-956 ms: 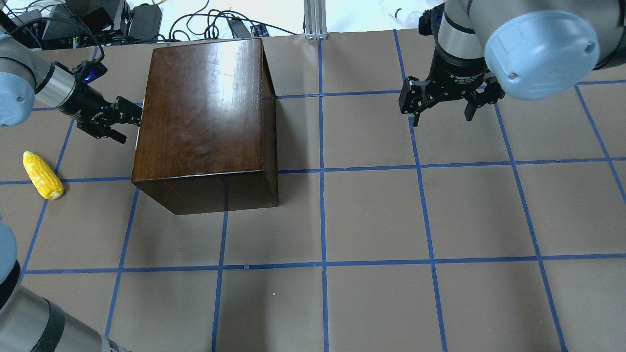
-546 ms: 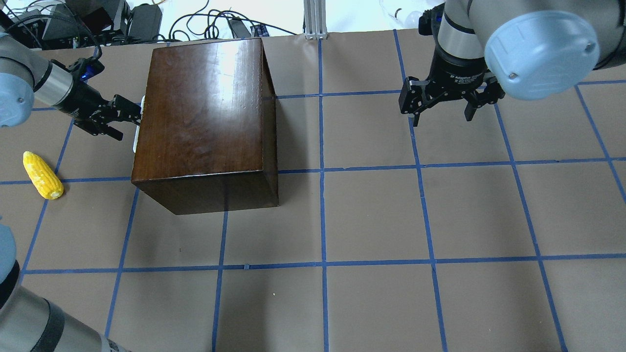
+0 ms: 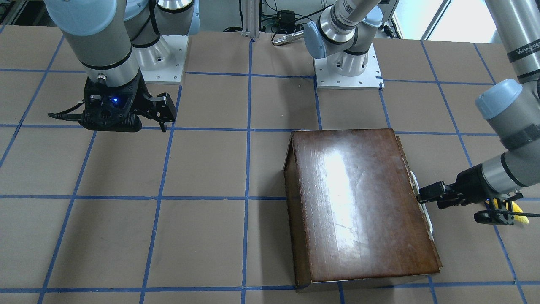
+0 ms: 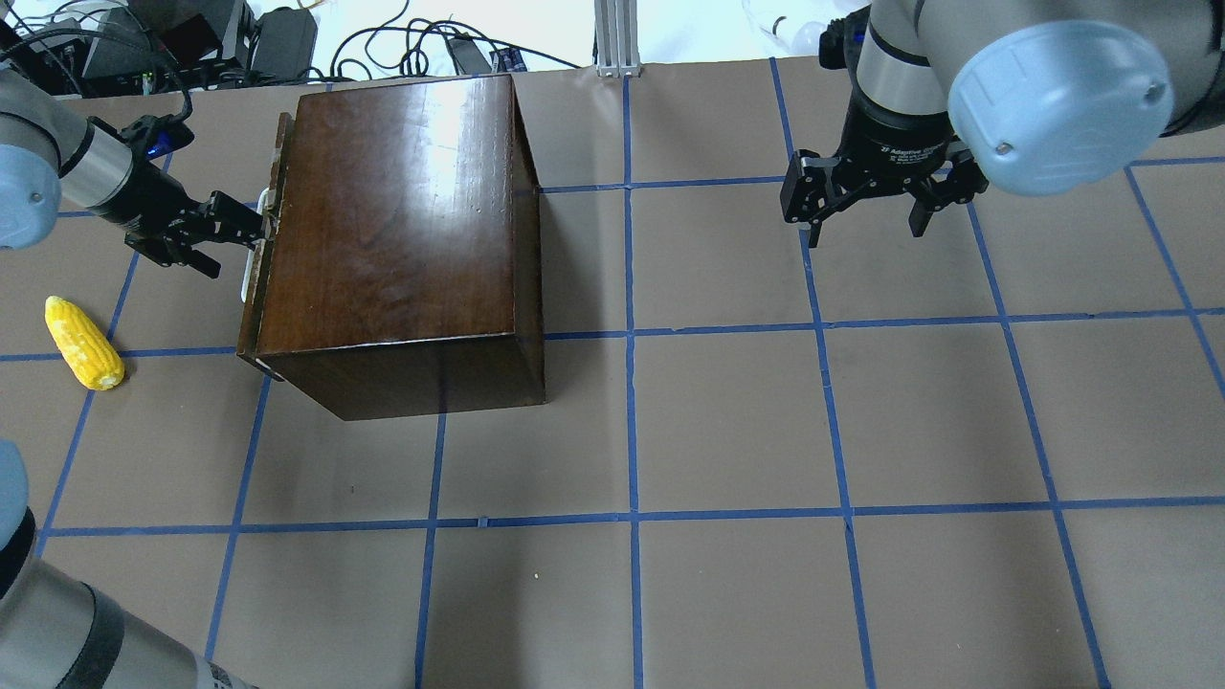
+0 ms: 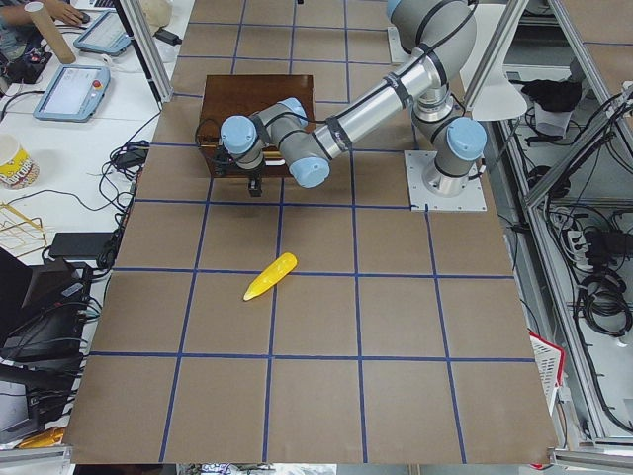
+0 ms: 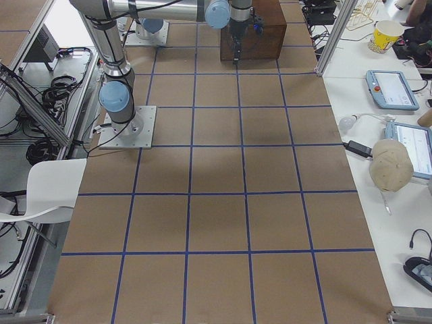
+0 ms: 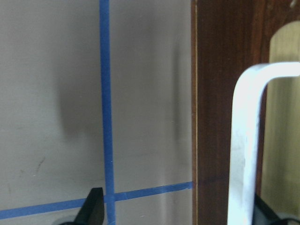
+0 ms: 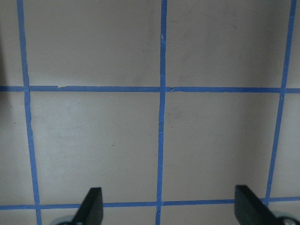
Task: Open drawer and put corn inside
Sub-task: 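Pull the drawer outward from the cabinet with the left gripper, then release the handle and move the left gripper over the yellow corn, then lower the left gripper and grasp the yellow corn cob, then lift the corn and carry it over the open drawer with the left gripper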
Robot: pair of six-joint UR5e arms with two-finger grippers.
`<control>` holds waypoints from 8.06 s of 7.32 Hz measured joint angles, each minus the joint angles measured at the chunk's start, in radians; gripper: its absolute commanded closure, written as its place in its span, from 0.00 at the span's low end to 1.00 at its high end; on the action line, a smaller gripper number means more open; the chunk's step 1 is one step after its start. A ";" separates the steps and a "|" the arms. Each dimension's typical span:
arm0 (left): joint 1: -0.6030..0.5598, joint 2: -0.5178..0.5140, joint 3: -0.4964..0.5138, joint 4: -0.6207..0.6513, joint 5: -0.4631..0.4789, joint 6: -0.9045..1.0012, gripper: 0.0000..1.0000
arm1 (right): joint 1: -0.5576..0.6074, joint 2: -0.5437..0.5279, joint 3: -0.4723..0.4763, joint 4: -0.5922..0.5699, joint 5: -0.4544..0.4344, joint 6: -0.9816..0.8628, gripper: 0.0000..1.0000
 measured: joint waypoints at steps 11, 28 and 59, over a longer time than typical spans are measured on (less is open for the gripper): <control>0.085 0.003 0.009 0.012 0.021 0.011 0.00 | 0.000 0.000 0.001 0.000 0.000 0.000 0.00; 0.164 0.053 0.025 0.010 0.101 0.068 0.00 | 0.000 0.000 0.000 0.000 0.000 0.000 0.00; 0.303 -0.018 0.017 0.206 0.191 0.402 1.00 | 0.000 0.000 0.000 -0.001 0.000 0.000 0.00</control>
